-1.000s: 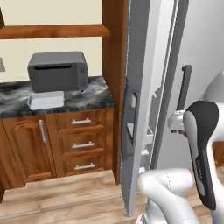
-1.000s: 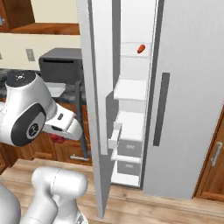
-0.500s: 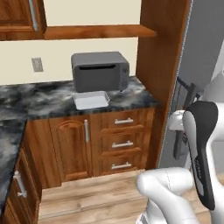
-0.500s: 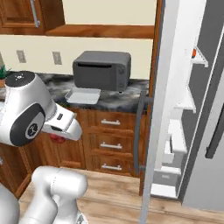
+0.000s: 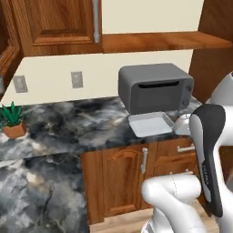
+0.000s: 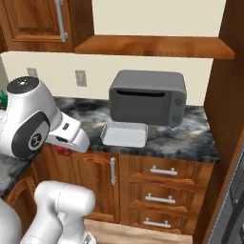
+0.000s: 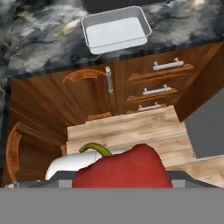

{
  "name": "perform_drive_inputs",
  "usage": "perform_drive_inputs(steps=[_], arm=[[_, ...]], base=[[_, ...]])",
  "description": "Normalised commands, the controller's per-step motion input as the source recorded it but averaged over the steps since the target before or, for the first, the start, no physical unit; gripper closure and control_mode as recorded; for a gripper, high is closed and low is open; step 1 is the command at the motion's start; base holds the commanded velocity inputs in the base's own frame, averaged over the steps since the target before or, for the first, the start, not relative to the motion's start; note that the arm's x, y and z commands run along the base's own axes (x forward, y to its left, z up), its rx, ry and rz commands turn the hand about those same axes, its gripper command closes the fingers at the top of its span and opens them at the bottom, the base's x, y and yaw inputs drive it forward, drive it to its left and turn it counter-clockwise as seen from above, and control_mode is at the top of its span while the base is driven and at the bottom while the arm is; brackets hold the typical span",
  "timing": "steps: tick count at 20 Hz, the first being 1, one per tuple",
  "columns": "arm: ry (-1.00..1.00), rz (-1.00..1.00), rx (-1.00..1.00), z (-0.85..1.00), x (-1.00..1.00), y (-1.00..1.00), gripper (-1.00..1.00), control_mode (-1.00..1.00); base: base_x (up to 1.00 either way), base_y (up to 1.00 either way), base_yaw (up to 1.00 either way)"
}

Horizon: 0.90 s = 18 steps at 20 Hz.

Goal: Take the carrot and bell pepper out of the freezer and place them in the tupperware container on the counter. Then put the tupperware containing the vegetables back in the freezer.

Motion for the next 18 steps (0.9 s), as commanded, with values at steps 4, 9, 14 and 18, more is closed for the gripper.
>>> perform_drive_inputs(steps=[4,9,14,18], arm=[[0.0,0.0,0.0,0.0,0.0,0.0,1.0,1.0],[0.0,0.0,0.0,0.0,0.0,0.0,1.0,1.0],[0.1,-0.01,0.0,-0.65,0.08,-0.38,1.0,-1.0],[0.03,0.0,0.0,-0.93,0.91,-0.25,1.0,-1.0]], base=[[1.0,0.37,-0.1],[0.73,-0.3,-0.13],[0.05,-0.09,-0.02],[0.0,0.0,0.0]])
